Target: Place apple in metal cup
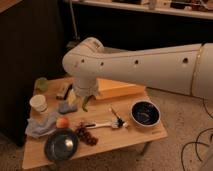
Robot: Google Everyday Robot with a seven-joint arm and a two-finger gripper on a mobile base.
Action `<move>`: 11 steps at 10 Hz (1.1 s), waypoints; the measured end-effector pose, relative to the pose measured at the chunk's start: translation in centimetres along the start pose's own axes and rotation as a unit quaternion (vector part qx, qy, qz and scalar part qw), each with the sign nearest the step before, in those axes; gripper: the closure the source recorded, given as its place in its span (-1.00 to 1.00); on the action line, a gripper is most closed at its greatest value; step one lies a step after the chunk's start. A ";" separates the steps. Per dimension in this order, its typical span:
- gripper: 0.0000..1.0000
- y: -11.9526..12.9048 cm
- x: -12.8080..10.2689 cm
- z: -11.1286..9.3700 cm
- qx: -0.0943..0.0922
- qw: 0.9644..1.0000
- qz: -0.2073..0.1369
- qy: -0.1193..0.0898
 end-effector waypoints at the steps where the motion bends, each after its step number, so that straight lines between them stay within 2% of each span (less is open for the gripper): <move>1: -0.60 0.0 0.0 0.0 0.000 1.000 0.000 0.000; 6: -0.60 -0.5 0.2 0.2 -0.002 1.000 0.005 0.003; 9: -0.60 -3.9 1.9 -0.1 -0.017 0.999 0.033 0.000; 11: -0.60 -7.2 3.5 -0.1 -0.039 0.997 0.062 -0.015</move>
